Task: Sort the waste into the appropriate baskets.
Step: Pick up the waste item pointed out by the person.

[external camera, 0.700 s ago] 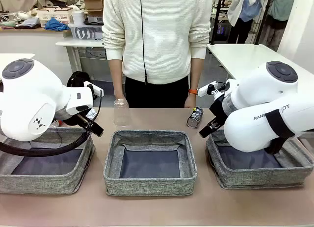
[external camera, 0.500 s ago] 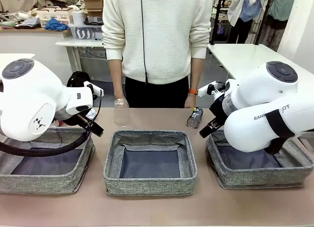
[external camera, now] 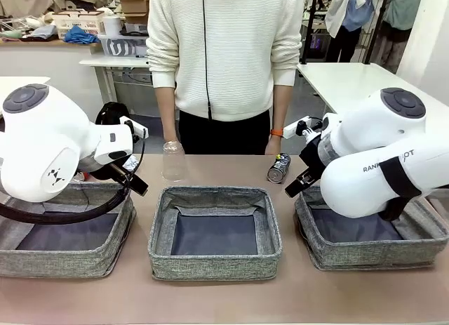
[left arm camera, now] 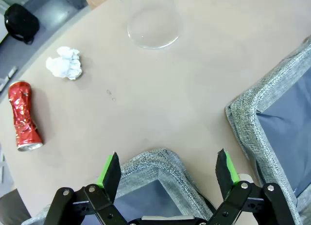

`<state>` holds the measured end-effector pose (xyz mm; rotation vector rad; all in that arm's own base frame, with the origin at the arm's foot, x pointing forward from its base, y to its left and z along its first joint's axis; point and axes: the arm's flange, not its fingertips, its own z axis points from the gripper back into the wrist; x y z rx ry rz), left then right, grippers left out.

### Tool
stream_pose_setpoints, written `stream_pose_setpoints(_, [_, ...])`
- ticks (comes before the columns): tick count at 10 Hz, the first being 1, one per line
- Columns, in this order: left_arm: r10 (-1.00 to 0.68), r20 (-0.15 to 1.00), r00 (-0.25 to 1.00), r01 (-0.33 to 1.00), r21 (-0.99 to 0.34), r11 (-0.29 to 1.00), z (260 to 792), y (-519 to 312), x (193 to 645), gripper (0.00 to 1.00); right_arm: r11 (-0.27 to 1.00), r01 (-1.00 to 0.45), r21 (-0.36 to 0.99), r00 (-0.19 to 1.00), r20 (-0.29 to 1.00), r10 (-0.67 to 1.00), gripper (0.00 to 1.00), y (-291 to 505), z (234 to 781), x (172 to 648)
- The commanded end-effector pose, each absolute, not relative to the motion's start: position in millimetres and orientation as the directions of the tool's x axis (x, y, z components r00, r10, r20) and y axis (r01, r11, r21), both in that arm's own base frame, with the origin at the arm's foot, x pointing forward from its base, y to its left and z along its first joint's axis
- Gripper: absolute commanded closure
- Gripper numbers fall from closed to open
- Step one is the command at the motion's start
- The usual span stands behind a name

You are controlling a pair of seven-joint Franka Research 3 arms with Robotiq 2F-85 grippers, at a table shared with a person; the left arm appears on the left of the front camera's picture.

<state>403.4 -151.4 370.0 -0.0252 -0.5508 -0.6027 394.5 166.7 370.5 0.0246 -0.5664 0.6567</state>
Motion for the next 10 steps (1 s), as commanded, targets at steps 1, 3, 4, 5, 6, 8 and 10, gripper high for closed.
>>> stream_pose_setpoints(1, [-0.532,0.499,0.684,0.545,0.135,0.828,370,-152,403,0.00,0.798,-0.584,-0.152,0.647,0.506,0.570,0.00,167,371,395])
stream_pose_setpoints(3, [-0.532,0.499,0.684,0.545,0.135,0.828,370,-152,403,0.00,0.798,-0.584,-0.152,0.647,0.506,0.570,0.00,167,371,395])
stream_pose_setpoints(4, [-0.532,0.499,0.684,0.545,0.135,0.828,370,-152,403,0.00,0.798,-0.584,-0.152,0.647,0.506,0.570,0.00,167,371,395])
stream_pose_setpoints(5, [-0.531,0.499,0.685,0.544,0.134,0.828,370,-151,403,0.00,0.797,-0.584,-0.153,0.647,0.506,0.571,0.00,167,371,394])
stream_pose_setpoints(6, [-0.550,0.503,0.667,0.559,0.150,0.815,407,-150,384,0.00,0.767,-0.621,-0.162,0.628,0.482,0.611,0.00,164,402,381])
stream_pose_setpoints(8, [-0.553,0.543,0.632,0.561,0.173,0.810,515,-162,290,0.00,0.830,-0.525,-0.191,0.695,0.466,0.547,0.00,160,503,304])
stream_pose_setpoints(10, [-0.513,0.633,0.580,0.408,0.320,0.855,542,-155,192,0.00,0.881,-0.379,-0.283,0.649,0.598,0.471,0.00,137,541,218])
